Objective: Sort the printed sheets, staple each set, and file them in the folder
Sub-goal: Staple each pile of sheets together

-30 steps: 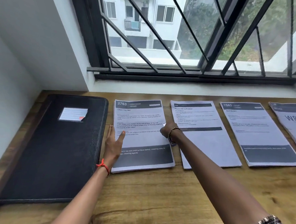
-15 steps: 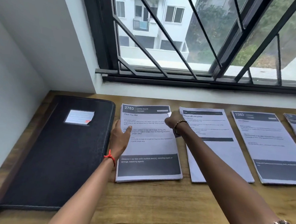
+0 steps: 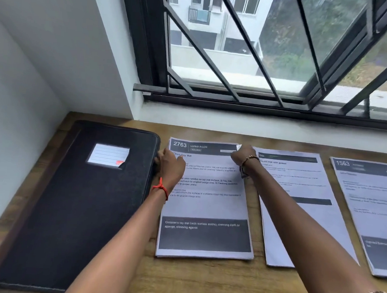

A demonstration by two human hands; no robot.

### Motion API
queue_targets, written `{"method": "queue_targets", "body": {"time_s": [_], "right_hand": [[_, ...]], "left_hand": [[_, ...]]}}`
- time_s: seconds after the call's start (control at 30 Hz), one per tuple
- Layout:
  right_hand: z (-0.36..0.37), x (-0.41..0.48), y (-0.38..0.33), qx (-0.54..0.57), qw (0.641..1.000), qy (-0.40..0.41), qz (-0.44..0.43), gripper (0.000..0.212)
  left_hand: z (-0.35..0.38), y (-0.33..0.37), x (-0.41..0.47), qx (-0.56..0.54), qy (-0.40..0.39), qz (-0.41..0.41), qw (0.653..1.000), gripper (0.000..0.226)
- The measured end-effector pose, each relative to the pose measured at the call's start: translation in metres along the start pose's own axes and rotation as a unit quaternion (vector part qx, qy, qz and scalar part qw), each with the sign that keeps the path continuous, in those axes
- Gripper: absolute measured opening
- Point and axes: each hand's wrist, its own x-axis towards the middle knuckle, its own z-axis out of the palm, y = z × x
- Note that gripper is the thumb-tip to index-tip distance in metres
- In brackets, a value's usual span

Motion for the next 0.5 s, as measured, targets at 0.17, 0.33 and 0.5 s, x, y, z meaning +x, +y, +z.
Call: {"method": "queue_targets", "body": {"time_s": [0.17,0.33,0.5], "right_hand": [[0.008,0.003,-0.004,-0.028,1.0,0.008,-0.001,0.031],[0.01,0.004,-0.004,-0.019,1.0,0.006,0.008,0.033],[0.01,0.003,-0.003,-0.011,1.0,0.011,0.0,0.029]], "left_hand": [[0.003,0.008,0.011,0.049,0.012,-0.048,0.998,0.03],[0.006,0.017,0.012,0.104,0.042,-0.051,0.992,0.031],[0.016,0.019,0.003,0.127,0.113,-0.044,0.984,0.032]]}}
